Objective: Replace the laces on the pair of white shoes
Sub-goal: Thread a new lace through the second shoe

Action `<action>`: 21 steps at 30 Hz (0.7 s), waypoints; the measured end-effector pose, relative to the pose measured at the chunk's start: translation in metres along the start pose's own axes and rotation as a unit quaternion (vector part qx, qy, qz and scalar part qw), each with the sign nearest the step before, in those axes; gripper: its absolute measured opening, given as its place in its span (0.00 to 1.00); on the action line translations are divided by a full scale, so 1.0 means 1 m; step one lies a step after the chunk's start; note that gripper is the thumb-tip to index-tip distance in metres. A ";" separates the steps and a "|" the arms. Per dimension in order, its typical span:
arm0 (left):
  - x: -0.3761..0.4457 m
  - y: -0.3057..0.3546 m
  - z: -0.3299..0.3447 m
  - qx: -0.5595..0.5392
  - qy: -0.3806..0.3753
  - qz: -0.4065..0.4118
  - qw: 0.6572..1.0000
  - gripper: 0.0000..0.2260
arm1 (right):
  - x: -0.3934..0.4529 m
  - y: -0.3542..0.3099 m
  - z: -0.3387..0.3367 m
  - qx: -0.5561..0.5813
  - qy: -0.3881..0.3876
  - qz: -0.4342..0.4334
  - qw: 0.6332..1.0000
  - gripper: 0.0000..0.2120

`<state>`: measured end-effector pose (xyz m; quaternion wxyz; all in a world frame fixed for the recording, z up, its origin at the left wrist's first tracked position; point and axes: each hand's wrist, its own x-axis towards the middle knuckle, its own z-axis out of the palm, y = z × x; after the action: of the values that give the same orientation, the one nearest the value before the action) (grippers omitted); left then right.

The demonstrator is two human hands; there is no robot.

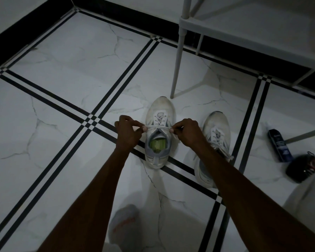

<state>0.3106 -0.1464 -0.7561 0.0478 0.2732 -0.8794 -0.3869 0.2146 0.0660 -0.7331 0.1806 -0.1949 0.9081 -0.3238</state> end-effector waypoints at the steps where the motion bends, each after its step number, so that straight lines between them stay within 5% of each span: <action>1: 0.001 0.000 0.001 -0.021 -0.015 -0.012 1.000 0.11 | -0.001 -0.001 0.000 0.006 -0.004 0.001 1.000 0.09; 6: -0.014 0.015 0.012 -0.130 -0.140 -0.088 0.978 0.36 | -0.006 0.002 0.004 -0.041 -0.039 0.053 0.997 0.25; 8: -0.017 0.016 0.017 -0.156 -0.138 -0.108 0.972 0.40 | -0.008 0.004 0.009 -0.024 -0.070 0.061 0.995 0.22; 16: -0.033 0.044 0.037 -0.210 -0.165 -0.128 0.955 0.38 | -0.032 0.010 0.004 0.080 -0.015 0.127 0.989 0.14; 21: -0.050 0.073 0.050 -0.205 -0.183 -0.114 0.955 0.27 | -0.077 0.022 -0.020 0.036 0.200 0.170 0.964 0.19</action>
<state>0.3058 -0.0472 -0.7327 -0.1033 0.2810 -0.7376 -0.6052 0.2666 0.1282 -0.7177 0.0545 0.0372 0.9333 -0.3530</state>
